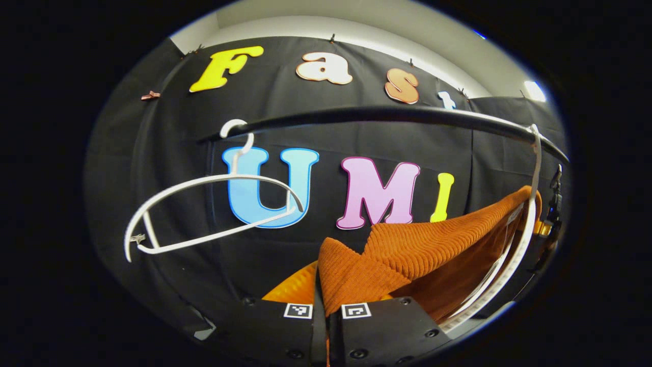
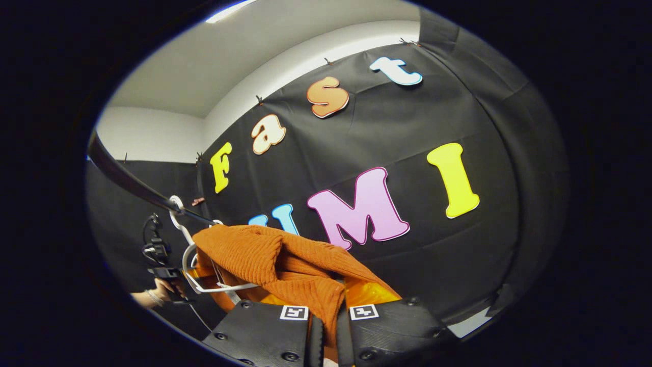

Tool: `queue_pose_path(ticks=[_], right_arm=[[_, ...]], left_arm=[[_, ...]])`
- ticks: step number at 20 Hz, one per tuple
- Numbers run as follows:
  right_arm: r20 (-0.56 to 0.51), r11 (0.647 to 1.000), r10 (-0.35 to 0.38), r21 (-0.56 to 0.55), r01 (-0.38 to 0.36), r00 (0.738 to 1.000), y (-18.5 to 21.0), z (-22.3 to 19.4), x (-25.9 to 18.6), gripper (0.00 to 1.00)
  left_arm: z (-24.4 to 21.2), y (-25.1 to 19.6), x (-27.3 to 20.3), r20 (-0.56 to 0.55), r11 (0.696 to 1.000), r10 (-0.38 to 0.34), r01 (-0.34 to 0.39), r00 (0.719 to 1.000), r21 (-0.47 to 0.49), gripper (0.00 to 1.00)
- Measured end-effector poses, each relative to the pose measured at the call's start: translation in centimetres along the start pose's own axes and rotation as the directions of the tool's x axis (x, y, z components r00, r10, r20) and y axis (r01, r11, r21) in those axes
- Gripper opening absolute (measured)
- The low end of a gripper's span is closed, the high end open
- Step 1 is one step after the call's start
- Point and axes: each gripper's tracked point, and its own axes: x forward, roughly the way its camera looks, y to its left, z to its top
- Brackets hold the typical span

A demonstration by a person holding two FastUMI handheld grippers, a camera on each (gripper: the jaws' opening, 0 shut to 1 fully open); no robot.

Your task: Grasp the clothes on the hanger with both hands and then place them into the laundry hamper below.

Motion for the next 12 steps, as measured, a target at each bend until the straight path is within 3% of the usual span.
queue_pose_path(ticks=[4, 5, 8, 10, 12], right_arm=[[0.078, 0.989, 0.041, 0.138, -0.051, 0.996, 0.1, 2.7, -0.2, 0.15], [0.075, 0.989, 0.044, 0.141, -0.055, 0.996, 0.1, 2.6, 0.3, 0.19], [0.049, 0.988, 0.084, 0.122, -0.090, 0.995, 0.9, 2.2, 1.6, 0.10], [0.113, 0.959, 0.169, 0.210, -0.190, 0.979, 2.5, 4.7, 1.6, 0.15], [0.165, 0.920, 0.247, 0.270, -0.284, 0.955, 4.2, 6.6, 1.5, 0.15]], left_arm=[[-4.2, -2.4, 1.9, 0.005, 0.990, -0.092, 0.092, 0.996, -0.105, 0.07], [-4.7, -2.7, 1.7, 0.025, 0.983, -0.104, 0.107, 0.994, -0.149, 0.07], [-7.7, -3.7, 0.9, -0.015, 0.949, -0.162, 0.151, 0.987, -0.278, 0.07], [-10.0, -4.4, 0.0, -0.058, 0.906, -0.207, 0.169, 0.977, -0.389, 0.07], [-11.4, -3.5, -0.7, -0.089, 0.891, -0.196, 0.140, 0.977, -0.432, 0.07]])
